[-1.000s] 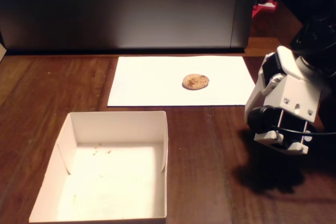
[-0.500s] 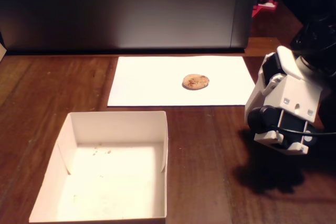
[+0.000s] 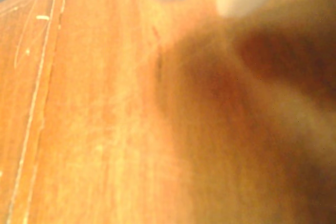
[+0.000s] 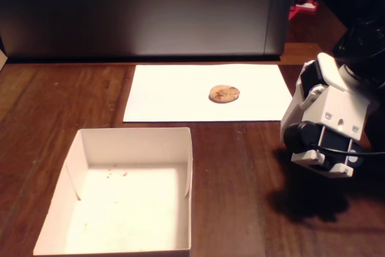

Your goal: Grasp a mini cookies block and put it in the white box.

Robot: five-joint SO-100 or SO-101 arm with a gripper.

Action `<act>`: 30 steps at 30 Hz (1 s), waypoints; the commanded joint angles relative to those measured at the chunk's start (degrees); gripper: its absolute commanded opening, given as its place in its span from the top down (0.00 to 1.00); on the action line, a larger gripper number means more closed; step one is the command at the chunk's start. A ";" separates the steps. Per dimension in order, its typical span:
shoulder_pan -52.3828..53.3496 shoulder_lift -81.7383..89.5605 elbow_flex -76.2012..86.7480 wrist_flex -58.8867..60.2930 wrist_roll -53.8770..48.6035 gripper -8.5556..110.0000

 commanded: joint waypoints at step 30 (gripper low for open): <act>3.52 -31.20 -50.36 -8.26 0.88 0.82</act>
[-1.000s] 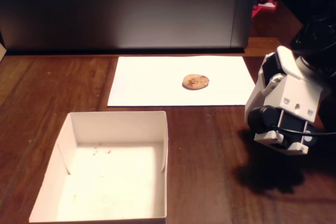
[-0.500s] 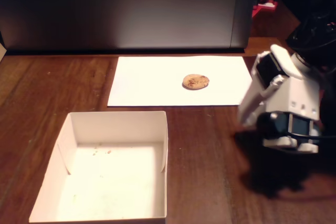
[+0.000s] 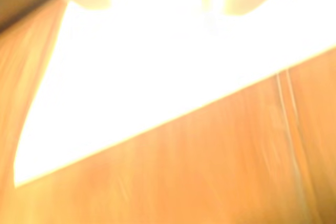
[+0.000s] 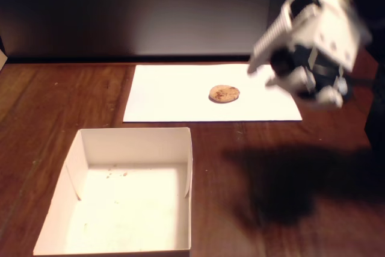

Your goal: Grasp a mini cookies block and put it in the white box.

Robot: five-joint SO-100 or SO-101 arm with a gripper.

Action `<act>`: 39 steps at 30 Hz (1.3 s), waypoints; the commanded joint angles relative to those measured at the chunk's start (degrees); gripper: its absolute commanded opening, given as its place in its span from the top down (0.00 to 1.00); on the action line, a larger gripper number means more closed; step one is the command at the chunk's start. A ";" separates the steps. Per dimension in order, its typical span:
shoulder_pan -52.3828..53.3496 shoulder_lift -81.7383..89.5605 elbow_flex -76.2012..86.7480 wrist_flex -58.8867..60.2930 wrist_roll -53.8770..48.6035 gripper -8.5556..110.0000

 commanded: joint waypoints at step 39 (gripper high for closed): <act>16.08 -67.06 -51.24 13.71 27.25 0.66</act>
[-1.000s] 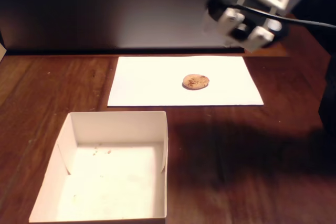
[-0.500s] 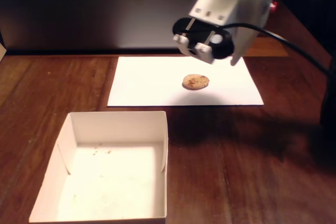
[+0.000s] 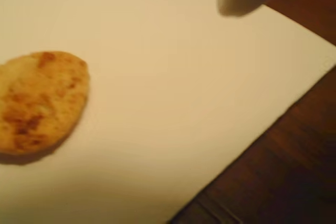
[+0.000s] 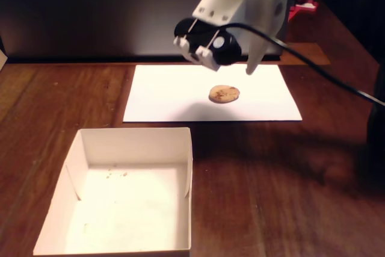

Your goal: Grasp a mini cookies block and put it in the white box.

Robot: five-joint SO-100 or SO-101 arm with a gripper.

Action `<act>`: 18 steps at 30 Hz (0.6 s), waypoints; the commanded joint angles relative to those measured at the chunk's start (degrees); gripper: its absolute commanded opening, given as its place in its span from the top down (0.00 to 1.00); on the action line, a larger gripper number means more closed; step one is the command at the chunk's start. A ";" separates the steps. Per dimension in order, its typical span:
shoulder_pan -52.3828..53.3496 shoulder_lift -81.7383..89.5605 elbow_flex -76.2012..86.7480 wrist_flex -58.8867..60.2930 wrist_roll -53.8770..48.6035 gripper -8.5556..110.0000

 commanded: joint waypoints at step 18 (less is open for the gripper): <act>6.50 -9.67 -9.76 -2.99 1.05 0.63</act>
